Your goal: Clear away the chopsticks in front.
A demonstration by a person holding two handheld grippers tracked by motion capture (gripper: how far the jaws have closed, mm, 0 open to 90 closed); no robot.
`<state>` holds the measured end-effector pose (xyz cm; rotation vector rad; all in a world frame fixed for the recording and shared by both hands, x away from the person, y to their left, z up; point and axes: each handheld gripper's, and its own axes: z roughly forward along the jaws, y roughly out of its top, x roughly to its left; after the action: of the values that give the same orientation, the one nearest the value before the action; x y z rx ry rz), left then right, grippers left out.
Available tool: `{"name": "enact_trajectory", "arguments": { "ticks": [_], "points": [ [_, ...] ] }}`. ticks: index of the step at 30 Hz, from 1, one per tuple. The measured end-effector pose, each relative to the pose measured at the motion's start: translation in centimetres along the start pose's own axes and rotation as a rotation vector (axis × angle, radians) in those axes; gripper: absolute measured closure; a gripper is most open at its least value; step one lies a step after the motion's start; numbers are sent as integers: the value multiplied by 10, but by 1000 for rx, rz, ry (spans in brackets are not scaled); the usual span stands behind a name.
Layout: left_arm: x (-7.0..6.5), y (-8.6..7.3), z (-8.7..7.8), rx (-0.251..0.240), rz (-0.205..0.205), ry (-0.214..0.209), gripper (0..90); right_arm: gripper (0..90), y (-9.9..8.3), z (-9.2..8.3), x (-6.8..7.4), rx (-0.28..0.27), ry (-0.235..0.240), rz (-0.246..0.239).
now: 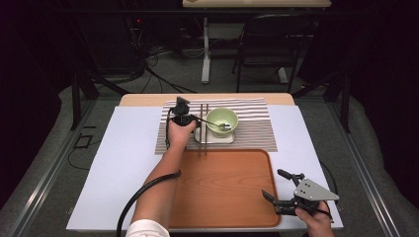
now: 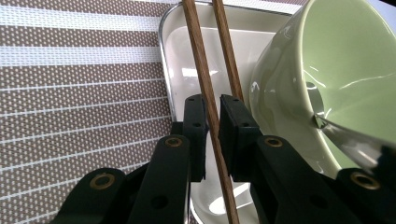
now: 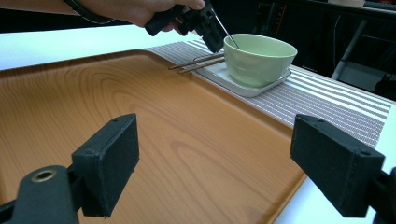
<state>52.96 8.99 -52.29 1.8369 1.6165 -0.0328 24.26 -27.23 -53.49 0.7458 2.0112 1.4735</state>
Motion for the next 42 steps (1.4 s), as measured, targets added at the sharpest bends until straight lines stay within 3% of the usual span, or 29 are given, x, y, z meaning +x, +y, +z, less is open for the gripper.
{"name": "enact_trajectory", "arguments": {
  "ticks": [7,28,42],
  "points": [
    [1,0,3,5,-36,-8,807,150,0,0,0,0,2,1],
    [1,-3,12,34,-52,-17,800,150,0,0,0,0,5,0],
    [2,-4,10,34,-95,-12,841,150,0,0,0,-1,5,-1]
  ]
}}
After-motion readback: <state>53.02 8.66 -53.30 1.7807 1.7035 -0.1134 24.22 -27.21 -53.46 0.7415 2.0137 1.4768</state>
